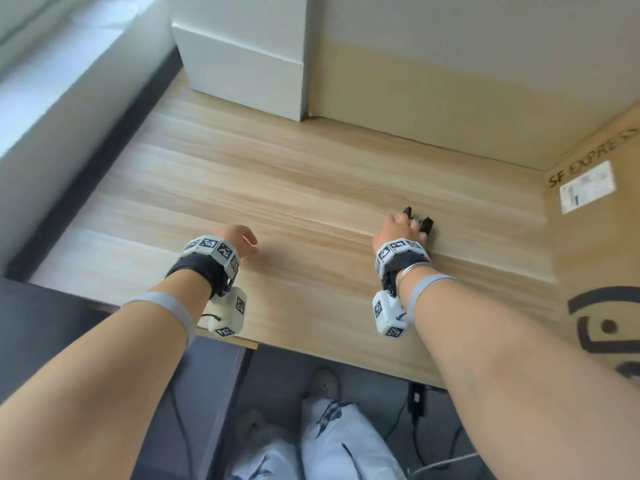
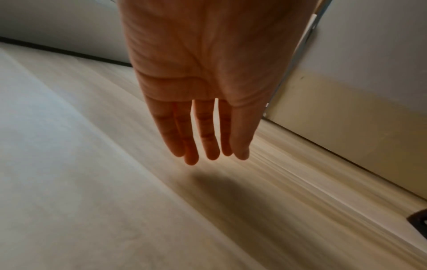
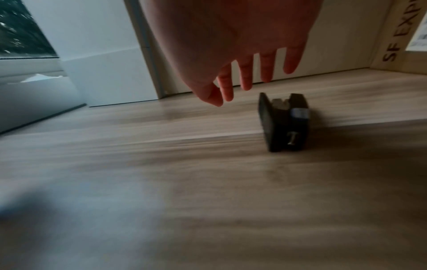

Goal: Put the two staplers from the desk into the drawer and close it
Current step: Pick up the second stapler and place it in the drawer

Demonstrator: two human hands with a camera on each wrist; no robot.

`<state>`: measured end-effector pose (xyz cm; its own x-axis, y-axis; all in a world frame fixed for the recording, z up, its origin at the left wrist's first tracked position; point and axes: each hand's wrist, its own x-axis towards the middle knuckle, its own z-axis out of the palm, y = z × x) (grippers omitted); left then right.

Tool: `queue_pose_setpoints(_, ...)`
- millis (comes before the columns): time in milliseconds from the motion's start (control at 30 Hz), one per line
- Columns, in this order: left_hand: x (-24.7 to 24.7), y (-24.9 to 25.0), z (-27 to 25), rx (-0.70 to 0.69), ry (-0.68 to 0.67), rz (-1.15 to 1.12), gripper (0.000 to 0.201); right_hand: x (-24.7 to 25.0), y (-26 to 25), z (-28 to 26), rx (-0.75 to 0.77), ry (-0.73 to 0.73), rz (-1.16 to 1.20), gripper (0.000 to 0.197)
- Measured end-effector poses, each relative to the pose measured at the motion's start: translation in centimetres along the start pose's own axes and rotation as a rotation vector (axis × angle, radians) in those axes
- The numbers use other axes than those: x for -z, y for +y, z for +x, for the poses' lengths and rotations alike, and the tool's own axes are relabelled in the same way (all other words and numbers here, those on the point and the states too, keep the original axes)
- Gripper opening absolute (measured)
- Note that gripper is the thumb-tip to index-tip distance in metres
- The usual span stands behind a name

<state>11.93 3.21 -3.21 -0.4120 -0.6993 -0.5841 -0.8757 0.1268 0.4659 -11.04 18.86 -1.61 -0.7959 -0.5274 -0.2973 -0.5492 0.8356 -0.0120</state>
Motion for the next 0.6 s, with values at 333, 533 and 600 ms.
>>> queue_pose_setpoints(333, -2.9, 4.3, 3.4, 0.007, 0.047, -0.009, 0.024, -0.9, 4.0, 5.3, -0.332, -0.115, 0.325, 0.076)
queue_pose_setpoints(533, -3.0, 4.8, 2.8, 0.026, 0.06, 0.024, 0.024, -0.2, 3.8, 5.7, -0.288, -0.178, 0.411, 0.098)
queue_pose_setpoints(600, -2.8, 4.7, 2.5, 0.032, 0.042, 0.028, 0.024, 0.1, 3.4, 5.3, -0.256, -0.213, 0.398, 0.1)
